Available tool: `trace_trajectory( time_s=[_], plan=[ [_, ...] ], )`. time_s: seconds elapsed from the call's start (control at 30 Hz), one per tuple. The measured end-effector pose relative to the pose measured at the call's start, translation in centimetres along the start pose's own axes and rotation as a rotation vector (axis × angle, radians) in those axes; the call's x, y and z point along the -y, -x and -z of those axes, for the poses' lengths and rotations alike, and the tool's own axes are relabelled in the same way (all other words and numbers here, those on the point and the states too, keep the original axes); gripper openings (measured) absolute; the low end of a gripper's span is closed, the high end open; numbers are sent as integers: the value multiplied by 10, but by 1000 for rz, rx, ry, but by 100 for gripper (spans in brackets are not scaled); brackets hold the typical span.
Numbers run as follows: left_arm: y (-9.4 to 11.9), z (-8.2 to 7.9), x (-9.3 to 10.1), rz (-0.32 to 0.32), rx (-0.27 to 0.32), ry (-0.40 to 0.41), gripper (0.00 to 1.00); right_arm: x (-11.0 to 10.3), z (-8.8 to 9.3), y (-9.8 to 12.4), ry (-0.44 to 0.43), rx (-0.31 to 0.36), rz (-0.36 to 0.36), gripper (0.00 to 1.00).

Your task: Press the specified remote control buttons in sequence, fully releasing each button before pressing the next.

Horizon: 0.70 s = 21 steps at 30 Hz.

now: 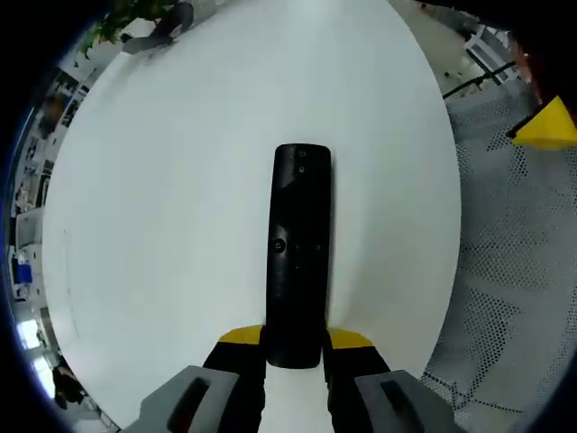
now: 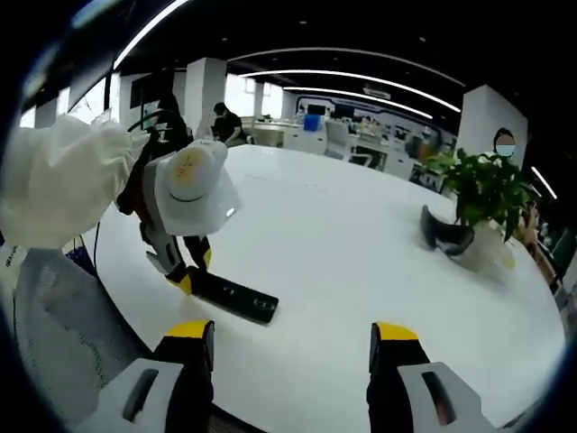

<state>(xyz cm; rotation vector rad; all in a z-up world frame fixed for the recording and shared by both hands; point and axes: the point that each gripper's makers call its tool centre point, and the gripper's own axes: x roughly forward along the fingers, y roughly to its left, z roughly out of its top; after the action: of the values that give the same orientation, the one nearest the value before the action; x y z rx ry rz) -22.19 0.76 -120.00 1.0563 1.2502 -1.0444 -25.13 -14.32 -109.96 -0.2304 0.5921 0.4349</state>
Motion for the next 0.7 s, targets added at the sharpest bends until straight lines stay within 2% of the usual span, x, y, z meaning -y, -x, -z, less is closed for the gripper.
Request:
trace_trajectory(
  time_s=[0.3,0.7],
  plan=[
    [2,3,15,3,38,12,23,0,-1,1,-3,4,1,68],
    [3,4,32,7,112,62,24,-3,0,0,-10,-4,-23,60]
  ],
)
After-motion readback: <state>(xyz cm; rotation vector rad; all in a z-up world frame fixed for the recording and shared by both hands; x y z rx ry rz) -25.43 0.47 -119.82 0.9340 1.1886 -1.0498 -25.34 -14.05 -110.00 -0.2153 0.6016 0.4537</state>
